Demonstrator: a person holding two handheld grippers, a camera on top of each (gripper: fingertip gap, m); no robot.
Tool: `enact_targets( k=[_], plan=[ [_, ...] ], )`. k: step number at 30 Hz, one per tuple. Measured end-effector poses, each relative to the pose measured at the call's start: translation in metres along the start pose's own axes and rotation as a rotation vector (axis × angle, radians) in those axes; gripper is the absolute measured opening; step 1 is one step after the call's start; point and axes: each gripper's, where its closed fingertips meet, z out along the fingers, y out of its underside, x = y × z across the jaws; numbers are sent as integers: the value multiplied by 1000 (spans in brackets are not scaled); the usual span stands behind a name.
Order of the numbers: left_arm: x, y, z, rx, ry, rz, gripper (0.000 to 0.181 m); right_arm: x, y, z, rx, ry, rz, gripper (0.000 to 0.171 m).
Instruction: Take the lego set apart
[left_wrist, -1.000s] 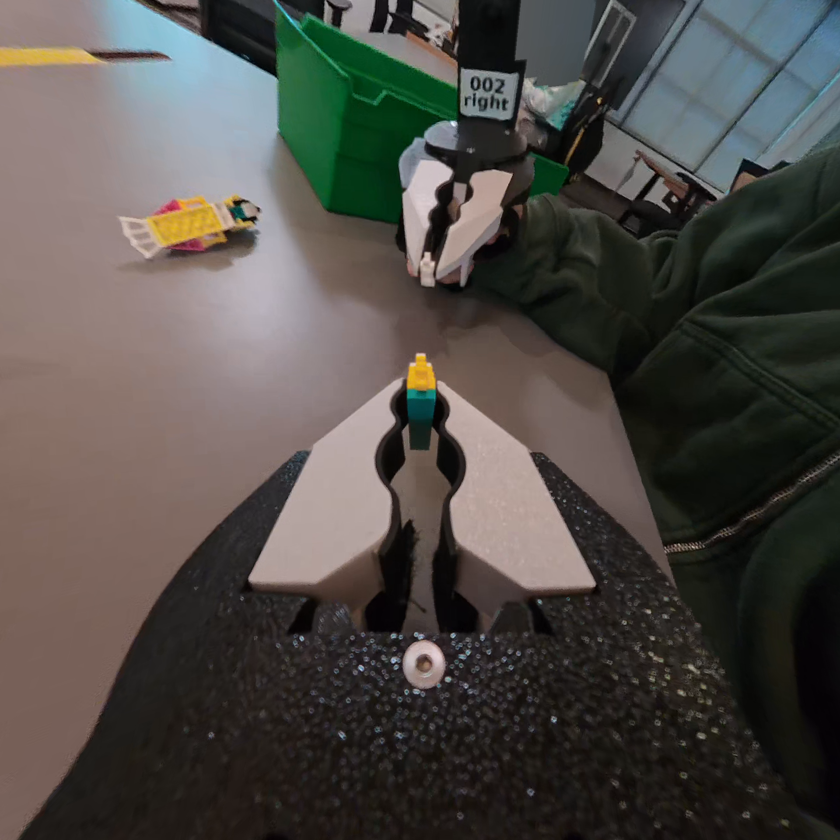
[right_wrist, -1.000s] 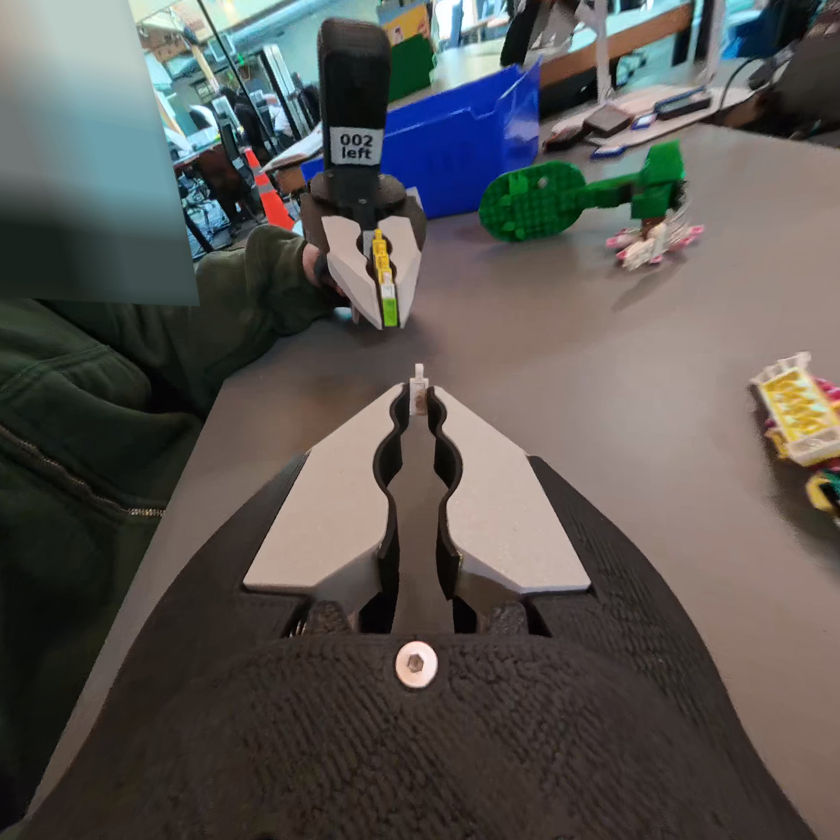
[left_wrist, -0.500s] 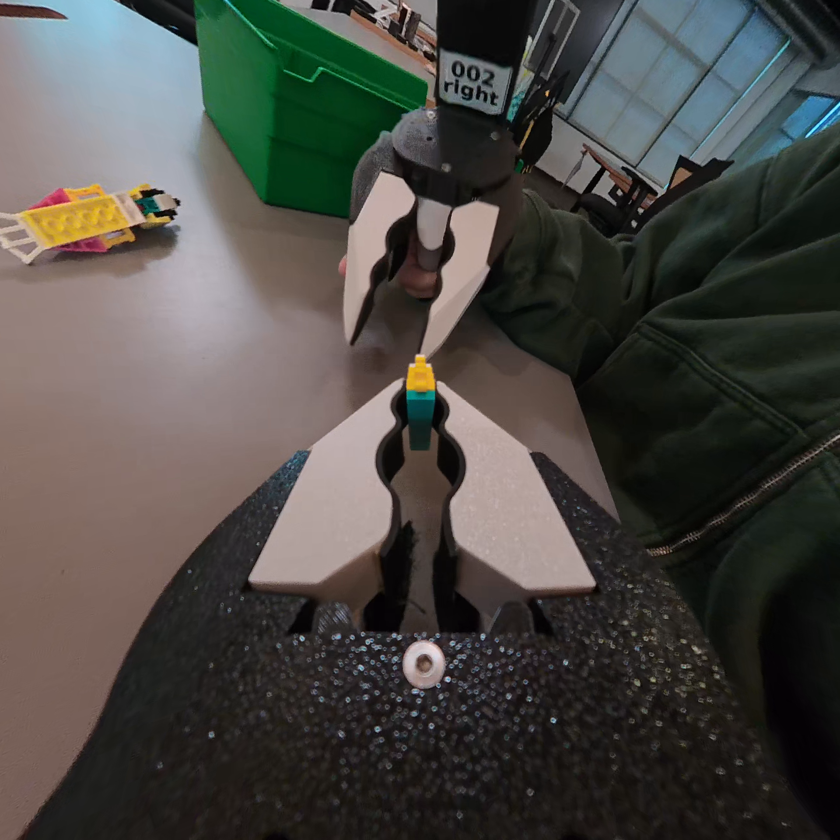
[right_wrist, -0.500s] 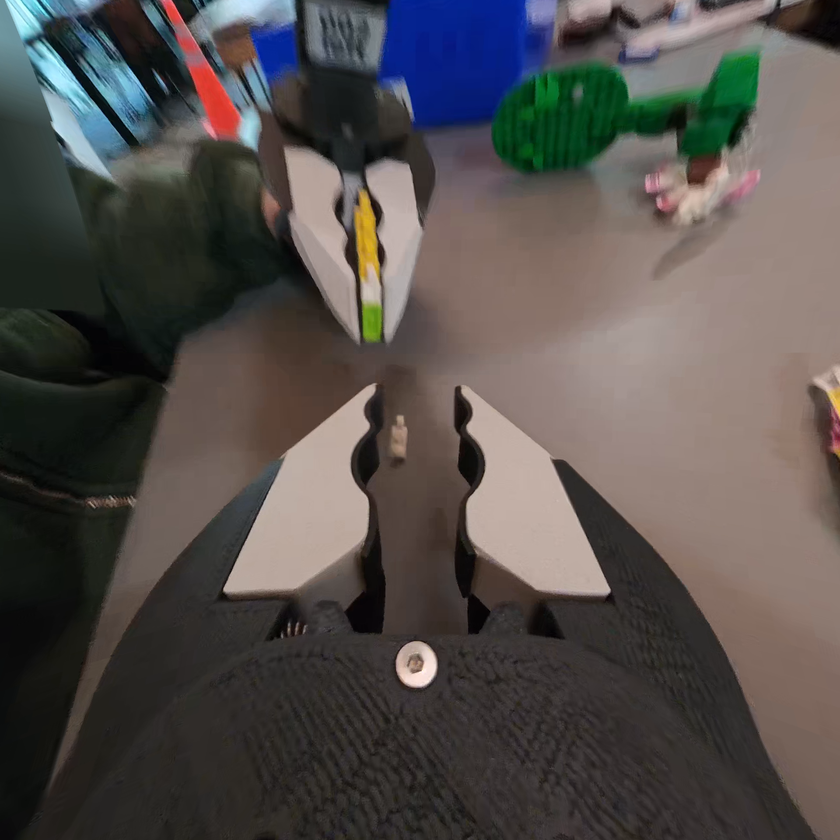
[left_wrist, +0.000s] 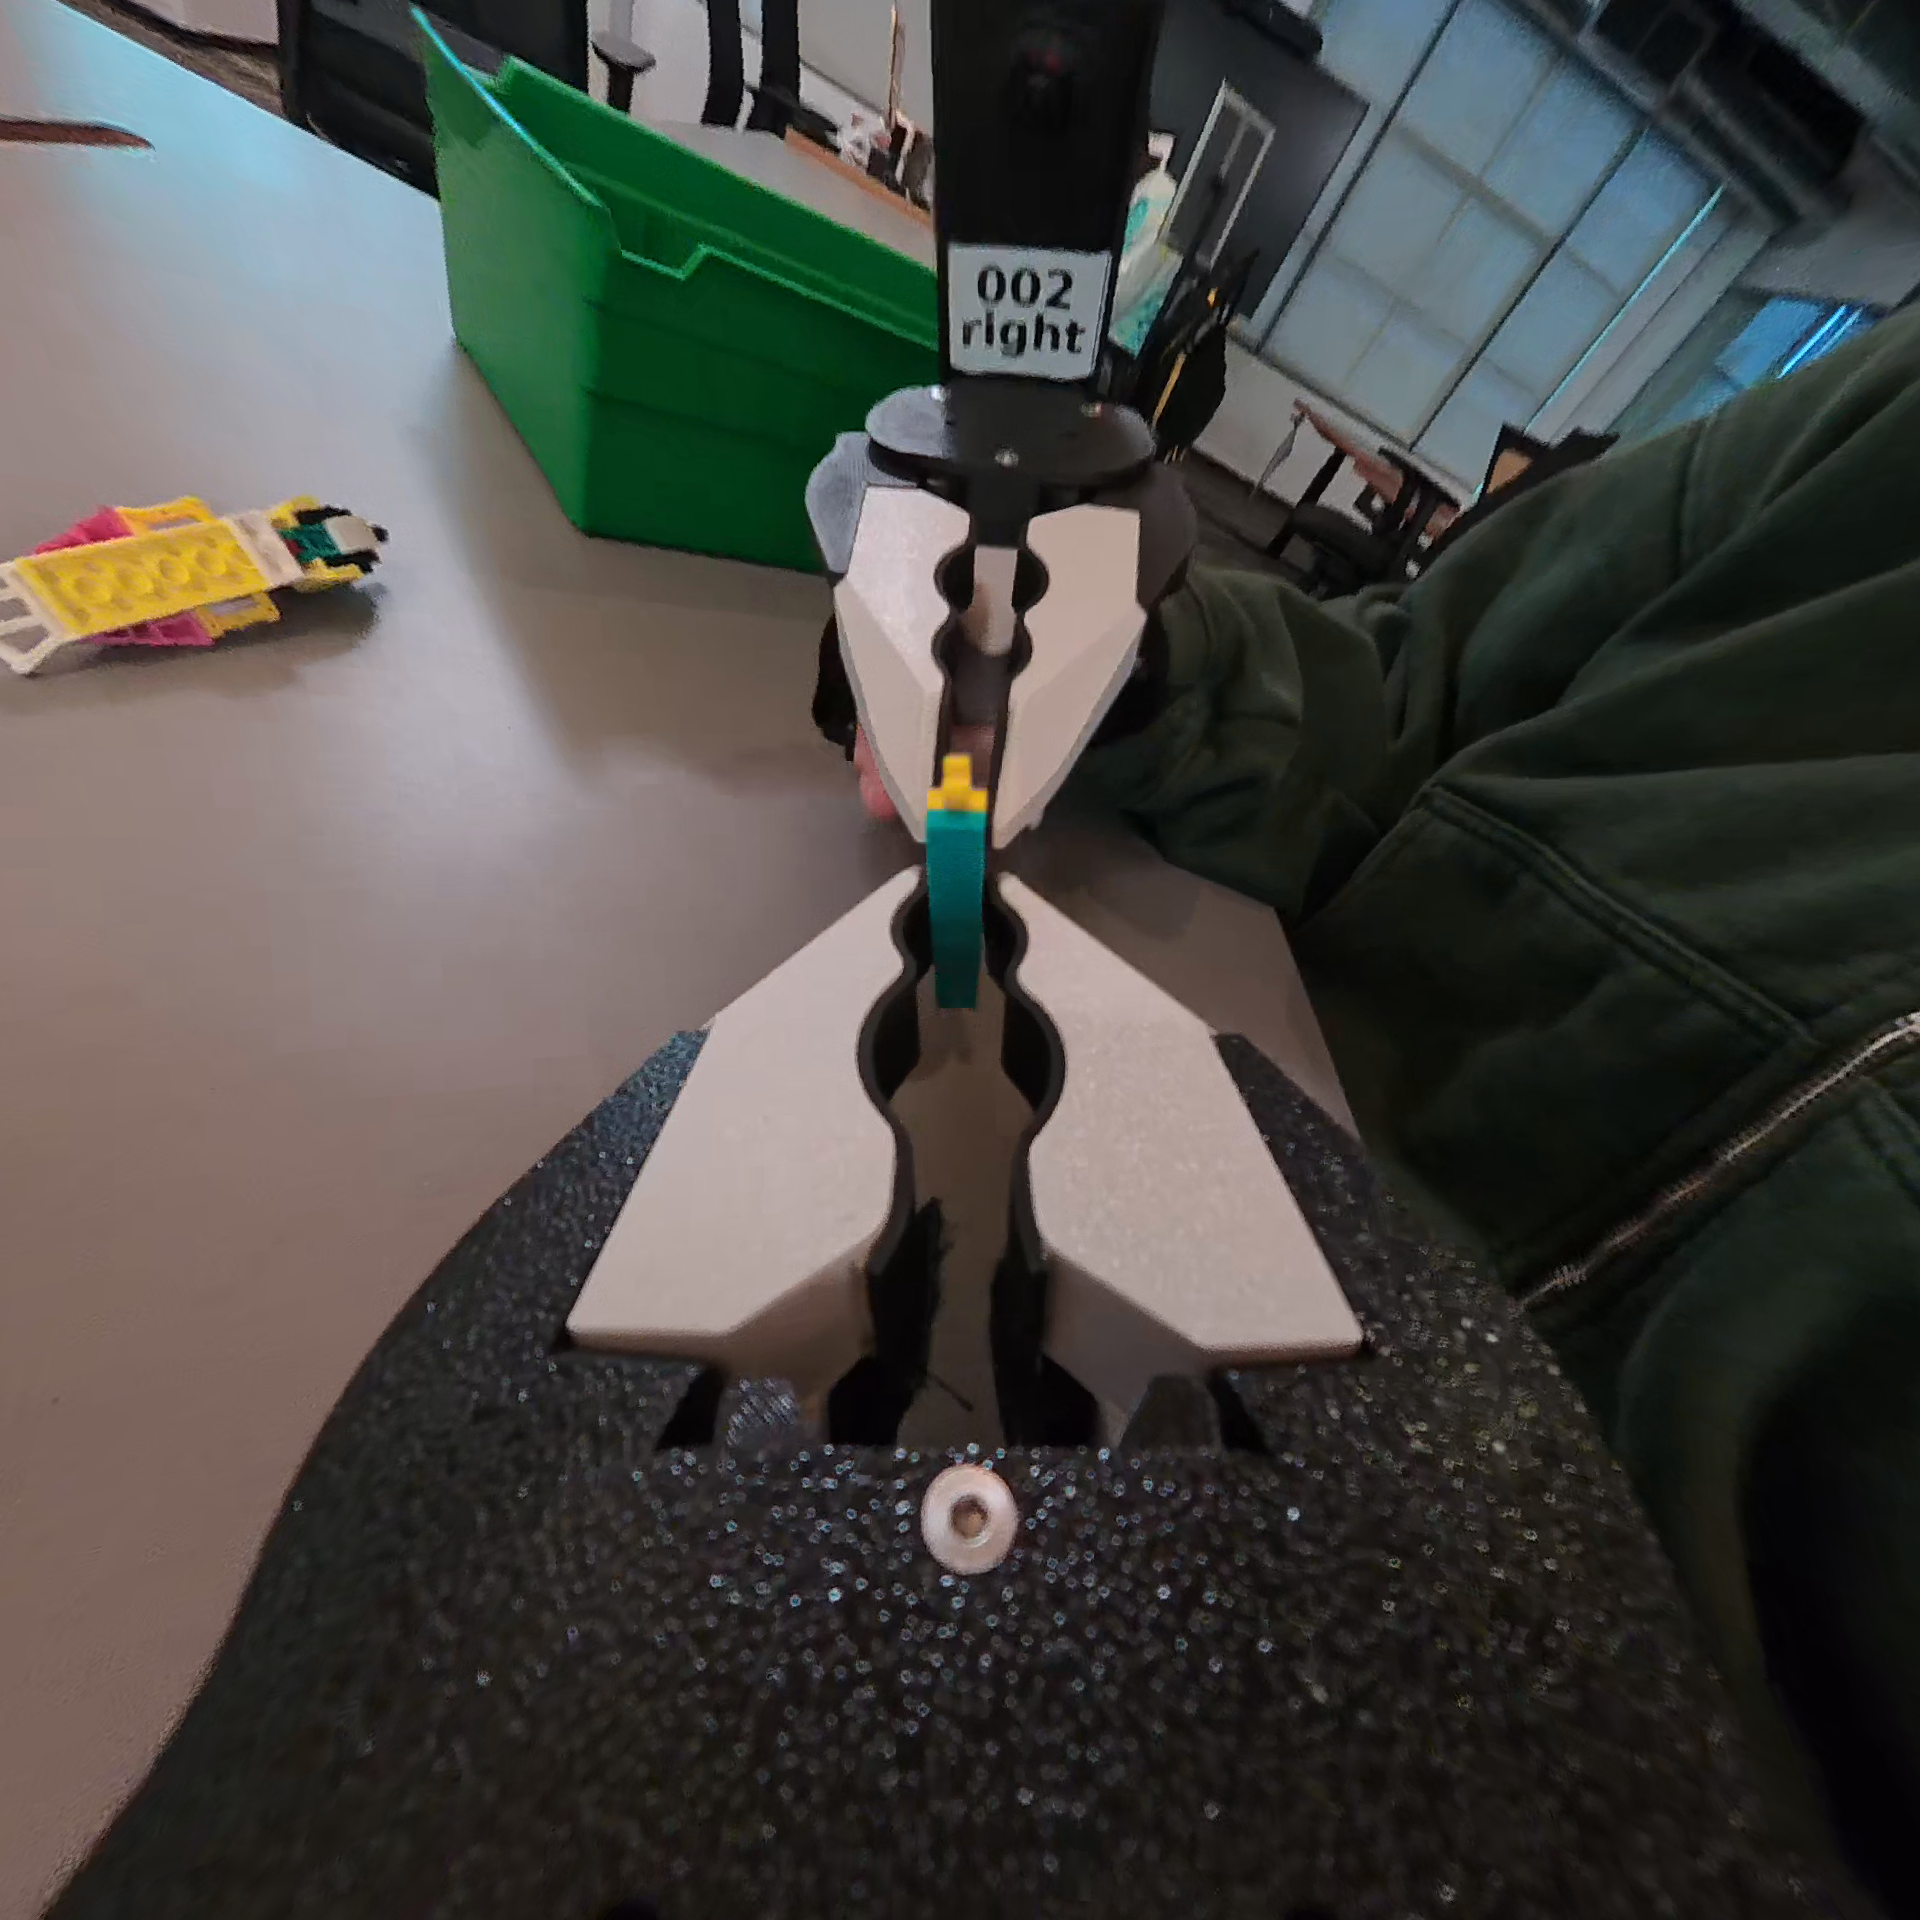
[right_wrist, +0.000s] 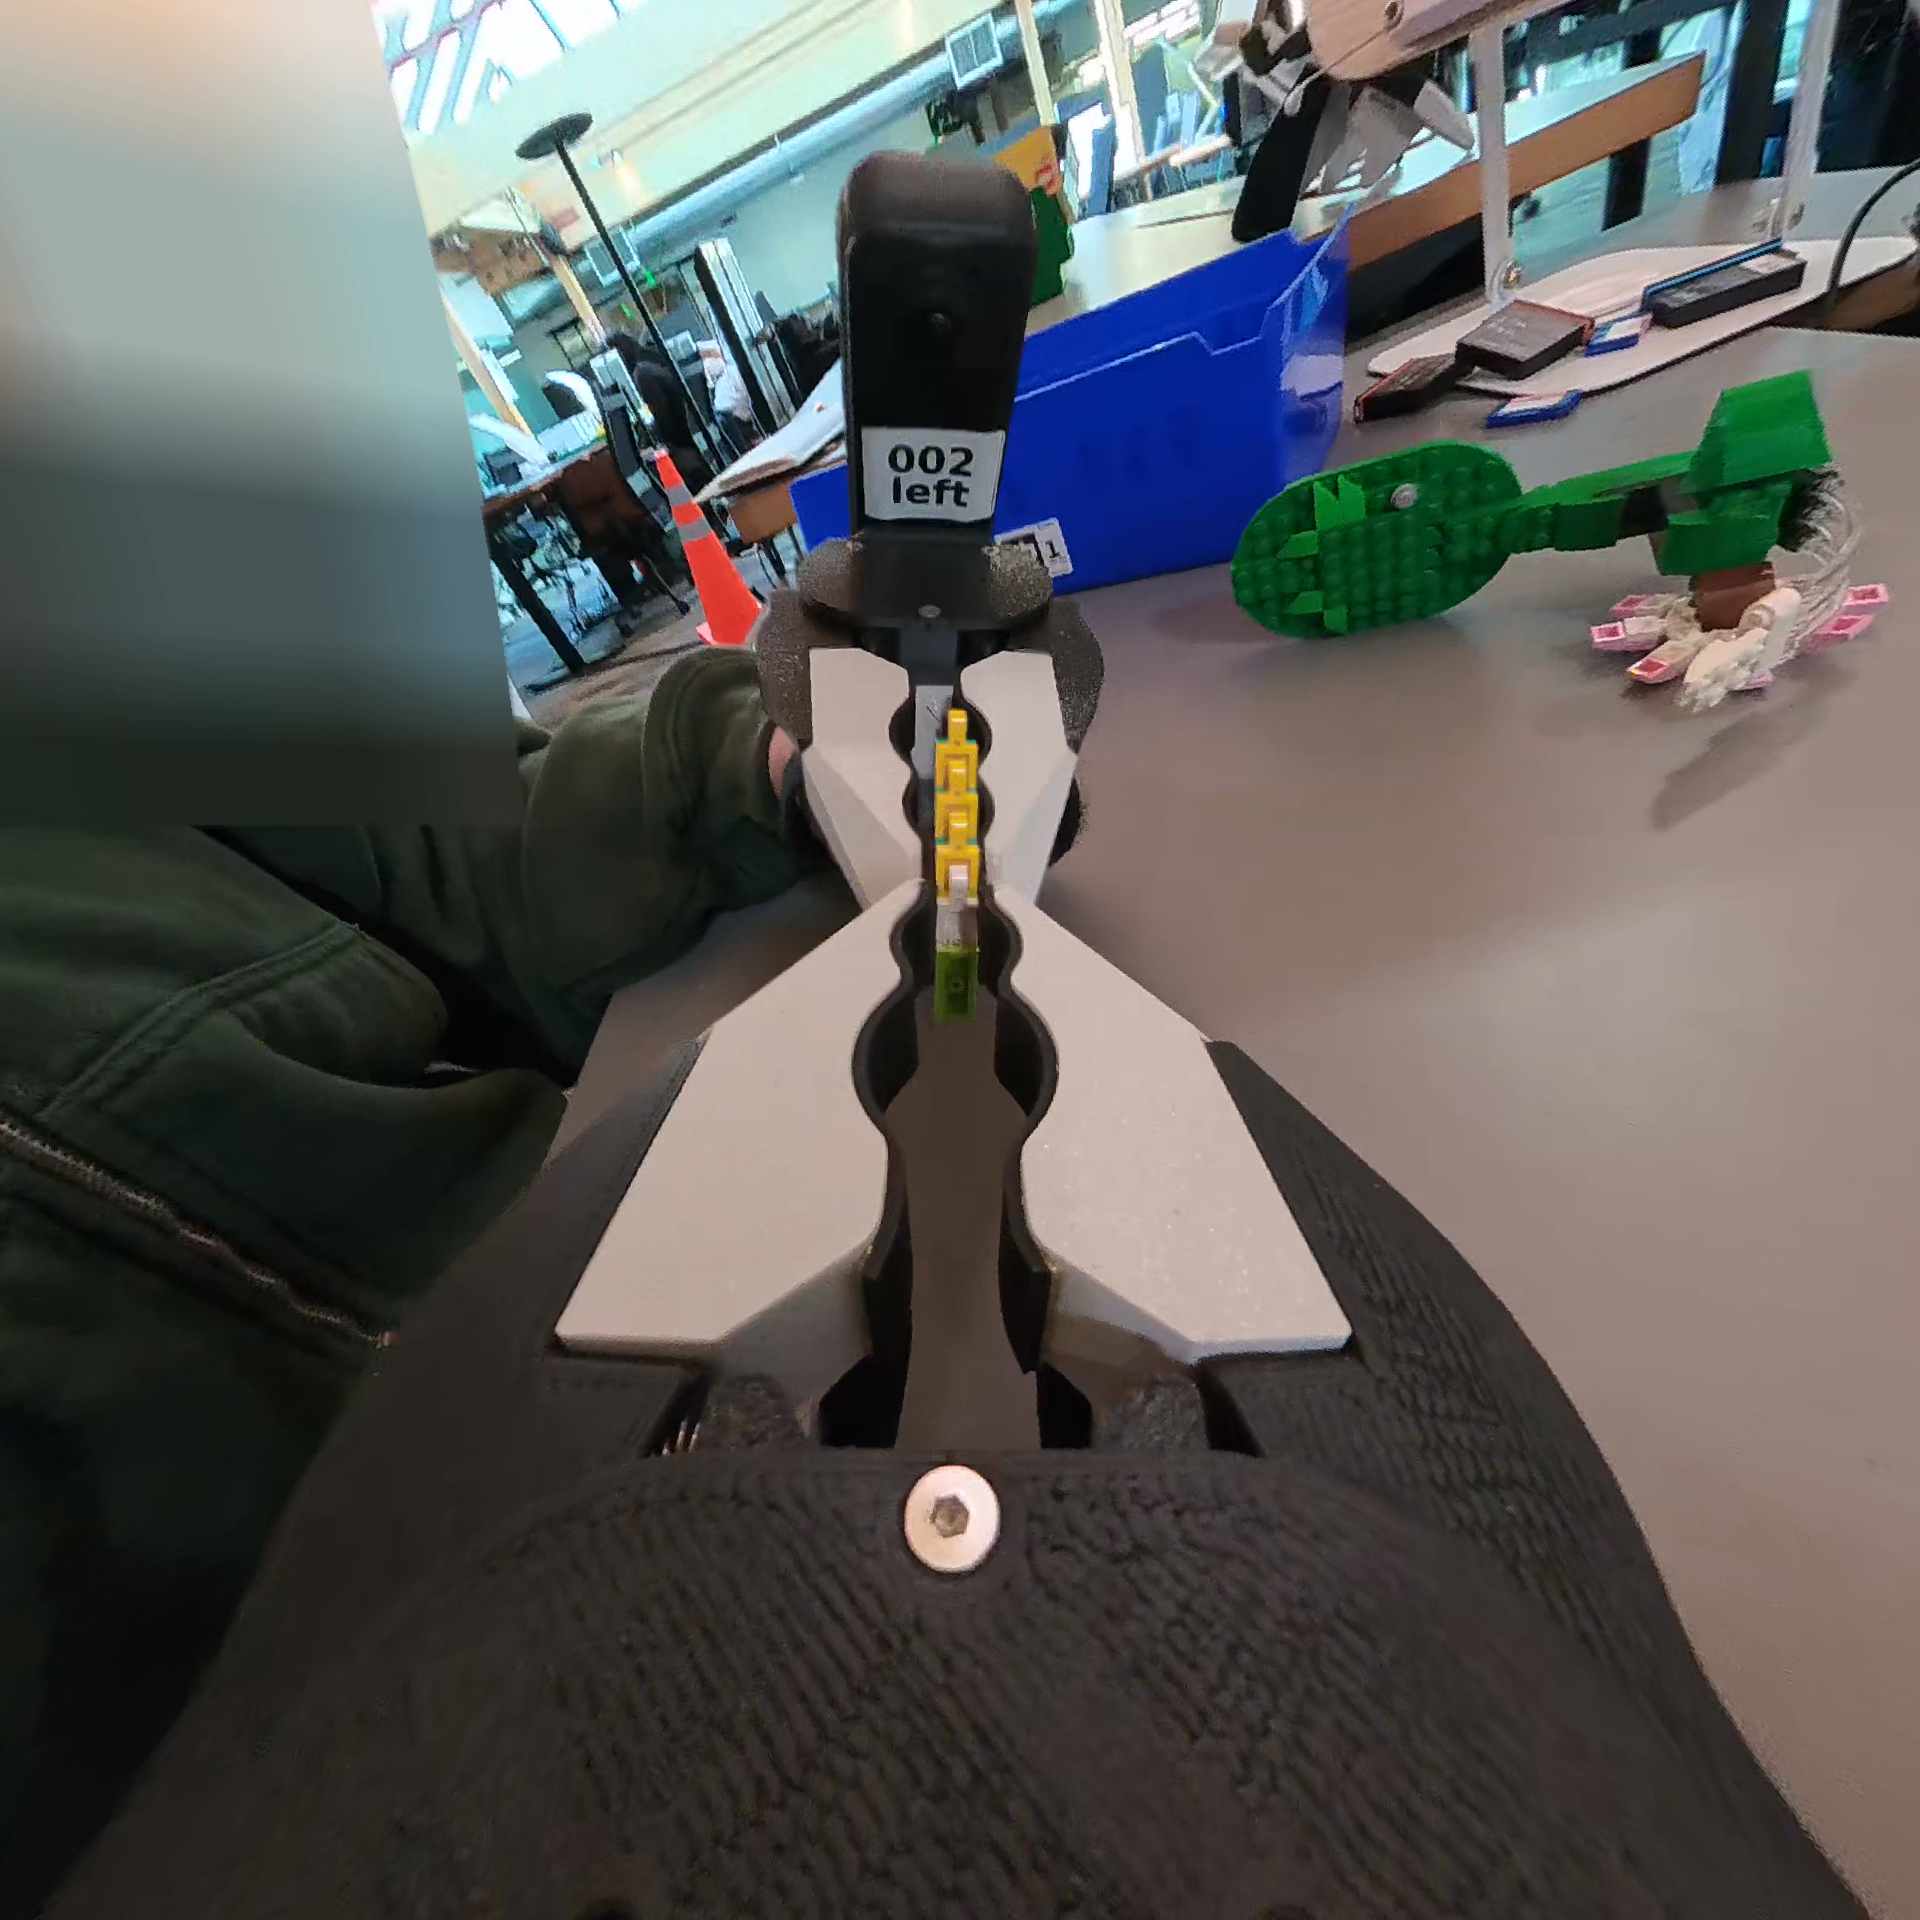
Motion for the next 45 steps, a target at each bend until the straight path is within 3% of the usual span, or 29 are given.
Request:
enact_targets(
  k=[6,16,23,26,28,31,34,38,40,42,44,45],
  plan=[
    [-7,-8,-7,50,-63,19,7,4,-5,-6,53,-12,47,14],
    [2,-14,-9,100,22,-33,7,0,0,-3,31,-38,35,5],
    [8,-2,-8,-14,3,56,7,-7,10,-8,-61,-59,-81,5],
    [-15,-26,-60,151,-120,20,6,20,-8,-46,4,68,-87,5],
    [-24,-31,-72,183,-173,28,6,29,-7,-56,-24,107,-79,5],
    [-20,-19,-46,122,-111,-20,7,27,16,-41,-155,100,-84,5],
    [-23,-6,-30,51,-95,-104,6,17,16,-33,-145,50,-61,5],
    [-47,30,-27,-154,-260,-211,6,20,22,-29,-174,60,-30,5],
    [-51,37,-27,-183,-289,-272,7,22,28,-25,-190,62,-1,5],
    [-54,38,-27,-180,-307,-297,19,22,30,-21,-191,59,3,5],
    [-61,27,-33,-119,-362,-272,57,21,28,-19,-178,66,-32,5],
    [-62,21,-37,-95,-388,-245,62,22,26,-18,-171,83,-66,5]
  ],
)
